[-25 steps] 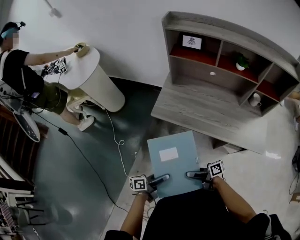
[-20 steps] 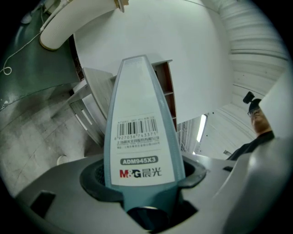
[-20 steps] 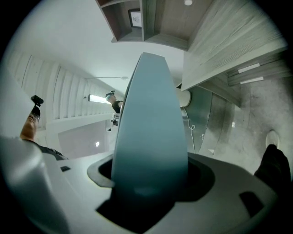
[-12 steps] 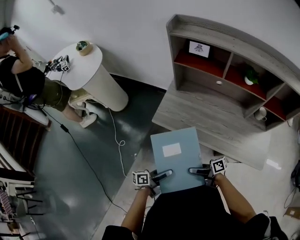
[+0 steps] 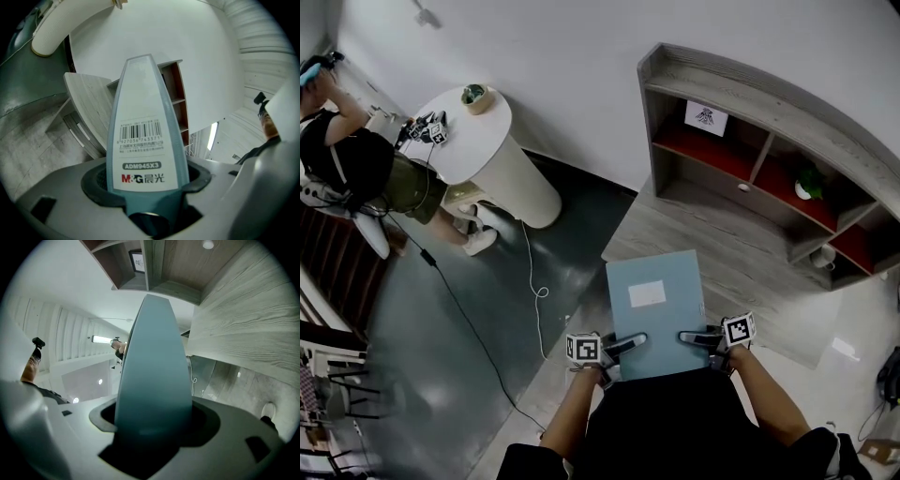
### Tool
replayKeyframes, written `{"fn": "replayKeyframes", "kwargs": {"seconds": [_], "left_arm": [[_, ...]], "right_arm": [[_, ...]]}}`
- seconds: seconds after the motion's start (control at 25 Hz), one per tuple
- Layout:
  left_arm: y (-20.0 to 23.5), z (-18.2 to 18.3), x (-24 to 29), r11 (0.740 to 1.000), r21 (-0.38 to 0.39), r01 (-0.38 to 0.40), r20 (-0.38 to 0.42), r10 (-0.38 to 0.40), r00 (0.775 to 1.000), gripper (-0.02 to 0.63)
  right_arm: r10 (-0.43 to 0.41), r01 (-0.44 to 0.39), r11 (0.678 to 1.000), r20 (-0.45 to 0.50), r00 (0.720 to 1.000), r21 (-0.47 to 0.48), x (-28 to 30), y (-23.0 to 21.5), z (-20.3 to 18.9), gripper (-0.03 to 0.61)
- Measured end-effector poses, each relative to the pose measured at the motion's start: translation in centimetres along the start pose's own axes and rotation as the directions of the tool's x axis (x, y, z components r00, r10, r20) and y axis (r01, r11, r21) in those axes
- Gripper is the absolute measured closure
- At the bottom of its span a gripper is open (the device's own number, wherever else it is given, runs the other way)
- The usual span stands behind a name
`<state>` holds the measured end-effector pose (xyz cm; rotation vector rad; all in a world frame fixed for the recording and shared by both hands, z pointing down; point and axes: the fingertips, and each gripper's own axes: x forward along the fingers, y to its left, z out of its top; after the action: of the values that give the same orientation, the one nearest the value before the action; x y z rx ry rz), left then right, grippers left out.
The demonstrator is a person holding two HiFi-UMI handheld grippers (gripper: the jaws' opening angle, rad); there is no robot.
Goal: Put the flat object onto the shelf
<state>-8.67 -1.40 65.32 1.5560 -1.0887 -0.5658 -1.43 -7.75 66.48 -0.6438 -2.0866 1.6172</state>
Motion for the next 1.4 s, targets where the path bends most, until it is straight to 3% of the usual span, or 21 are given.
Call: {"fn": "replayKeyframes", "kwargs": {"seconds": [0.28,0.68,0.96,1.12,1.32,1.4], "left_arm": [[1.1,2.8,4.1,0.999,0.027,-0.021,-0.015,0.022,1.0,0.304],[3.8,7.6,7.4,0.995,-0.003,-0.098,-0.114,0.097,0.989,0.281],[6.6,11.4,8.4,0.996,-0.037,-0.08,-0.191,0.072,0.979,0.276],[8.0,13.4,9.1,0.997,-0.045,-0.07,-0.238,0.058,0.97,0.273],[10.1,15.0,9.9,0.996,-0.052,-0.077,-0.29,0.059,0.955,0.268],[10.9,15.4,10.4,0.995,-0.061,-0.073,-0.311,0.051,0.949,0.267]], "right_arm": [[-0.042,0.042,0.999,0.011,0.999,-0.014,-2.7,-2.3,3.9,0.262],[-0.054,0.054,0.998,0.081,0.995,-0.008,-3.1,-4.5,9.1,0.262],[-0.151,0.141,0.987,0.134,0.979,0.083,-1.9,-6.9,11.9,0.262],[-0.162,0.145,0.984,0.178,0.971,0.106,-1.2,-7.5,13.6,0.261],[-0.297,0.257,0.944,0.194,0.935,0.206,-1.6,-10.4,13.8,0.261],[-0.26,0.219,0.957,0.228,0.938,0.188,-1.0,-10.4,14.7,0.261]]}}
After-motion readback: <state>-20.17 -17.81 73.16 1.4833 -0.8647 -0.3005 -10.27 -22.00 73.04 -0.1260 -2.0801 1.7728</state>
